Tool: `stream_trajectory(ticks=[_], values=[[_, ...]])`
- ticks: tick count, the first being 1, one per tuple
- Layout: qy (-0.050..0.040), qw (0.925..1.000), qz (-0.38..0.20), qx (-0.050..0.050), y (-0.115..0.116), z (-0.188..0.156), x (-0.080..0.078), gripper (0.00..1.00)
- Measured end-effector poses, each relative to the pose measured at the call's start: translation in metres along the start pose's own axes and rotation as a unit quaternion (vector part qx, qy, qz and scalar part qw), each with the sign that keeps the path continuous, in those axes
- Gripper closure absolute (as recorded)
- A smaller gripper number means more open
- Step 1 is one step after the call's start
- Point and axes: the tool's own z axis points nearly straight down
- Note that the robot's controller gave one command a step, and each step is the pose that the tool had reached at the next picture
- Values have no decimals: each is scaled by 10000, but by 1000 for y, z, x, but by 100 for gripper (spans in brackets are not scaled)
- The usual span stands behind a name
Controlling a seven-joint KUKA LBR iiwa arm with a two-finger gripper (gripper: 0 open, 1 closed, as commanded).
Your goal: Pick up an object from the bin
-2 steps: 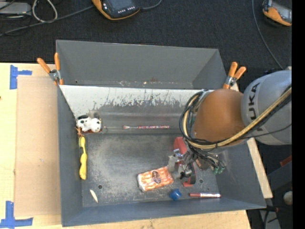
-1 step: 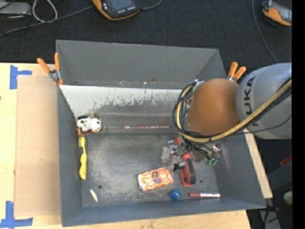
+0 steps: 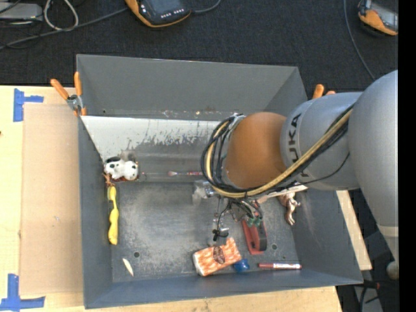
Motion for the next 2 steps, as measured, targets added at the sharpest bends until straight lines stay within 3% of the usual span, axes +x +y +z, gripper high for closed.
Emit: stream_trajectory(ticks=[1,2], values=[[1,10000,0,-1,0,0,0,0],[4,9996,-296,-9,-52,-49,66,0]])
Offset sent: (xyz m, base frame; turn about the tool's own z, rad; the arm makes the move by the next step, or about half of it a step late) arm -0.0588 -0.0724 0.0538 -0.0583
